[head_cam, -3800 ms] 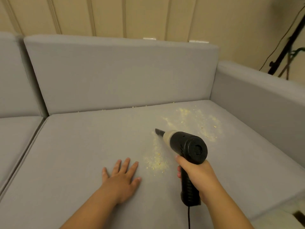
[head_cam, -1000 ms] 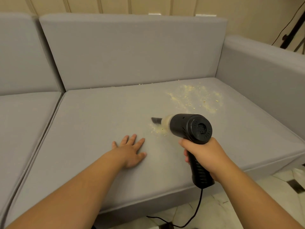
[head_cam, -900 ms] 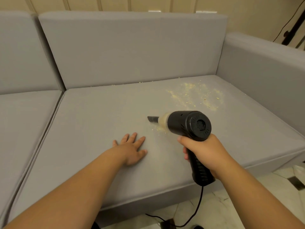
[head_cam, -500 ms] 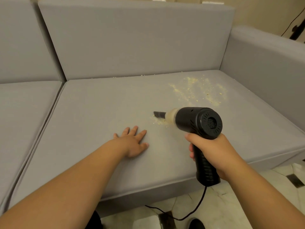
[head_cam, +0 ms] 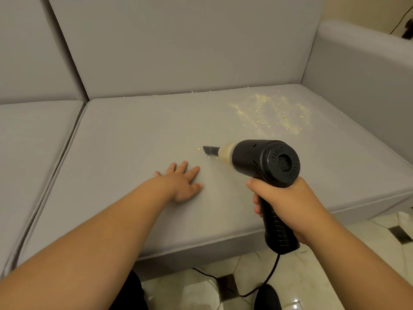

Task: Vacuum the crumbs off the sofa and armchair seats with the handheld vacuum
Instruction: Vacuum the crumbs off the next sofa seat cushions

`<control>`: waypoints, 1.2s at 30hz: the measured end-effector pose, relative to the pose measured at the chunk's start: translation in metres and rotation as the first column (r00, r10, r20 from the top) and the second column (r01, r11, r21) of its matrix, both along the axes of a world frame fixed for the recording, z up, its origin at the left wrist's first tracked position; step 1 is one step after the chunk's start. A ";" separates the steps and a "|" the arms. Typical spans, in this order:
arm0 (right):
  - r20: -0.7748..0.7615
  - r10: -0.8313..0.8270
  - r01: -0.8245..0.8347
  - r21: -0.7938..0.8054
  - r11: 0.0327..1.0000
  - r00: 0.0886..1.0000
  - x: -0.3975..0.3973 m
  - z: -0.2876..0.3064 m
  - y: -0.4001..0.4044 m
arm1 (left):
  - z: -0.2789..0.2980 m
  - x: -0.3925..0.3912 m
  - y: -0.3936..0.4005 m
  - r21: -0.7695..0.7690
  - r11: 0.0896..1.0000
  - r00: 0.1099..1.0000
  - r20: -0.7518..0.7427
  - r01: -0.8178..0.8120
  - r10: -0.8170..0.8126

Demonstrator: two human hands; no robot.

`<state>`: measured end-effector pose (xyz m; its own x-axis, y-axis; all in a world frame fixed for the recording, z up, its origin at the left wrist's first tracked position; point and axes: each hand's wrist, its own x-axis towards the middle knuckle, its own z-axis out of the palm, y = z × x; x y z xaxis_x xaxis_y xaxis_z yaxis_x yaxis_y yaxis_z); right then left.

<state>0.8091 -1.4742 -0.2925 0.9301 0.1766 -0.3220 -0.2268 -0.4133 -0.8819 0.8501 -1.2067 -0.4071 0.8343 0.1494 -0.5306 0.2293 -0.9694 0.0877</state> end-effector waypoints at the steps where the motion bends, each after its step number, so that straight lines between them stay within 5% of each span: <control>1: 0.012 0.011 -0.011 -0.015 1.000 1.000 -0.001 -0.001 0.002 | 0.000 0.000 0.000 -0.002 1.000 1.000 -0.002 -0.002 0.002; 12: 0.033 0.028 -0.027 -0.028 0.999 0.999 -0.004 -0.002 0.010 | 0.001 -0.012 0.008 0.015 0.999 1.000 -0.006 0.028 -0.028; 19: 0.069 -0.146 0.148 -0.033 0.988 0.987 0.002 0.006 -0.013 | 0.001 -0.011 0.006 0.011 1.000 1.000 -0.002 0.028 -0.028; 36: 0.039 -0.083 0.085 -0.051 0.995 0.996 -0.012 0.011 -0.023 | 0.004 -0.009 0.007 -0.005 1.000 1.000 -0.015 0.013 -0.013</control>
<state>0.7971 -1.4970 -0.2814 0.9523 0.0810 -0.2943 -0.2308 -0.4398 -0.8679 0.8409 -1.1993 -0.4030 0.8279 0.1363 -0.5440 0.2184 -0.9718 0.0890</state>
